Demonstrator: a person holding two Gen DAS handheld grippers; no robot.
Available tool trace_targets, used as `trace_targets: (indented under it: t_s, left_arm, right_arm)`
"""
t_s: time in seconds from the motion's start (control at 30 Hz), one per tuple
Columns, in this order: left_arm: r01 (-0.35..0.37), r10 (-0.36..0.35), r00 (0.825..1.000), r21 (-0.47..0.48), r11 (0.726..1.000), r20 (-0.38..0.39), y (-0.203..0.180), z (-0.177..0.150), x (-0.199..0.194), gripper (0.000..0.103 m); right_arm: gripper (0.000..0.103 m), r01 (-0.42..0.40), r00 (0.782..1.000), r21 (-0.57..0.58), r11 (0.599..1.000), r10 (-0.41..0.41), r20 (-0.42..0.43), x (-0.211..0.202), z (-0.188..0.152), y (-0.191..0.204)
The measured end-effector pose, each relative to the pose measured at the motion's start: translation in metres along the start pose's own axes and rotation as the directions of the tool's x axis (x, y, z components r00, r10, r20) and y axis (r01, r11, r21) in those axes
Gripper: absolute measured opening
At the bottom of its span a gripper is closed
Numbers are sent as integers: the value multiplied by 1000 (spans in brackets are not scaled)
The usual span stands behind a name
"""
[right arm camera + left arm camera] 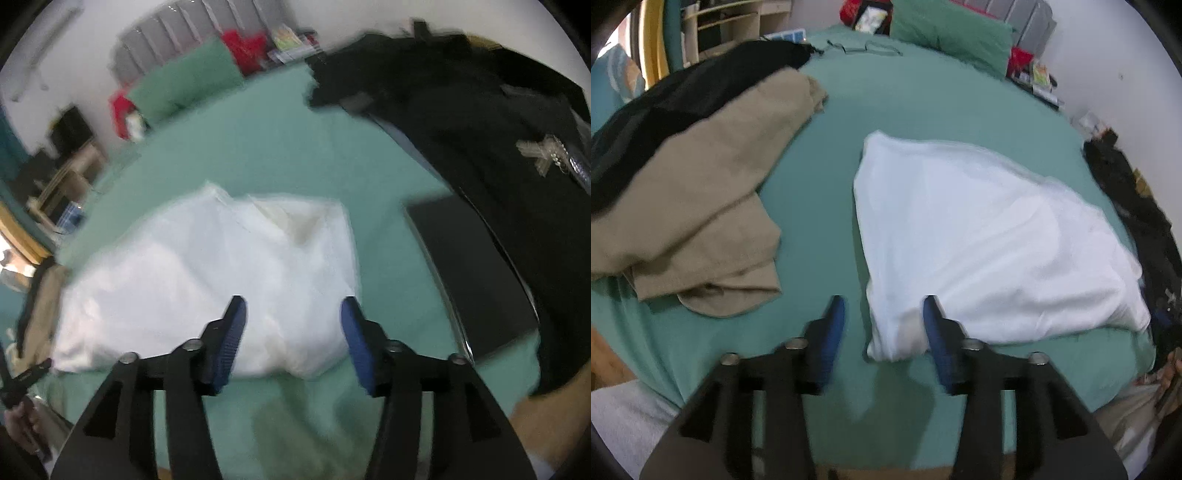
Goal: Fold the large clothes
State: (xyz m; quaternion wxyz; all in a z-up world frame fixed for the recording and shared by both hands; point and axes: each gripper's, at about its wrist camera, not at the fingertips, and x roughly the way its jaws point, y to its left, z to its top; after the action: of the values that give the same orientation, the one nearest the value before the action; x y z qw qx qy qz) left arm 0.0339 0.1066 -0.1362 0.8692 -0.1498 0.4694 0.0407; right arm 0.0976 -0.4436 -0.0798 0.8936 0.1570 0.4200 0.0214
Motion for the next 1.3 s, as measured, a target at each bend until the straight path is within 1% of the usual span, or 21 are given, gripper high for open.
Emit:
trace_targets:
  t_s: [0.03, 0.07, 0.1, 0.2, 0.33, 0.43, 0.53, 0.6, 0.63, 0.67, 0.73, 0.77, 0.83, 0.9, 0.97, 1.03, 1.1, 1.17, 1.2, 1.23, 1.3]
  left_arm:
    - [8, -8, 1000, -1, 1000, 8, 0, 5, -1, 48]
    - [10, -10, 1000, 3, 1000, 10, -1, 8, 0, 48]
    - [9, -9, 1000, 10, 1000, 10, -1, 13, 1, 48]
    - [-1, 0, 1000, 39, 999, 25, -7, 35, 9, 48]
    - [-24, 21, 999, 96, 995, 34, -20, 65, 25, 48]
    - [-38, 34, 999, 131, 991, 36, -26, 81, 40, 48]
    - [-39, 36, 999, 141, 989, 28, -28, 92, 61, 48]
    - [-46, 46, 999, 107, 993, -3, -25, 96, 78, 48]
    - [-48, 49, 999, 94, 994, -12, -23, 96, 83, 48]
    - [-55, 57, 998, 80, 995, -27, -21, 97, 92, 48]
    - [-92, 97, 994, 98, 991, -47, -19, 94, 104, 48]
    - [-110, 113, 993, 115, 987, -23, -20, 93, 104, 48]
    - [-139, 143, 990, 161, 977, -14, -24, 93, 105, 48]
    - [-144, 149, 989, 163, 976, -20, -24, 95, 105, 49]
    - [-158, 164, 986, 159, 975, -27, -24, 100, 103, 49]
    - [-177, 181, 983, 154, 972, -13, -22, 108, 100, 49]
    - [-174, 177, 984, 128, 976, -9, -16, 115, 99, 49]
    - [-181, 186, 982, 98, 979, -45, -6, 122, 104, 49]
    - [-177, 182, 981, 79, 981, -63, -2, 123, 107, 49]
    - [-149, 152, 986, 40, 988, -74, 5, 123, 108, 49]
    - [-135, 136, 988, 20, 991, -74, 7, 125, 107, 49]
  right_arm:
    - [66, -37, 999, -21, 999, 37, 11, 3, 7, 7]
    - [68, -63, 998, -34, 997, 63, 7, 7, 10, 10]
    - [68, -106, 994, -54, 993, 105, -13, 16, 15, 18]
    - [68, -194, 979, -91, 977, 186, -87, 49, 24, 39]
    - [68, -223, 956, -87, 971, 201, -215, 105, 33, 59]
    - [68, -177, 953, -55, 983, 157, -261, 130, 36, 54]
    - [68, -158, 949, -14, 987, 148, -279, 148, 49, 48]
    - [68, -136, 956, -20, 990, 126, -264, 152, 58, 41]
    - [68, -100, 965, -41, 994, 87, -246, 157, 67, 41]
    - [68, -84, 969, -57, 995, 68, -236, 161, 72, 41]
    - [68, -47, 977, -109, 993, 23, -210, 174, 90, 45]
    - [69, -34, 980, -134, 990, 6, -198, 178, 95, 47]
    - [69, 15, 985, -202, 979, -49, -165, 185, 113, 52]
    - [69, 40, 988, -216, 976, -71, -136, 183, 129, 52]
    - [69, 56, 992, -196, 979, -77, -98, 169, 134, 48]
    - [69, 73, 993, -167, 983, -87, -82, 154, 130, 42]
    - [69, 82, 993, -139, 987, -93, -71, 138, 116, 34]
    - [69, 98, 993, -99, 990, -104, -59, 120, 94, 22]
    - [69, 82, 994, -86, 993, -88, -65, 114, 82, 18]
    - [69, 68, 994, -88, 994, -75, -75, 111, 76, 18]
    - [69, 87, 990, -120, 989, -99, -97, 105, 59, 17]
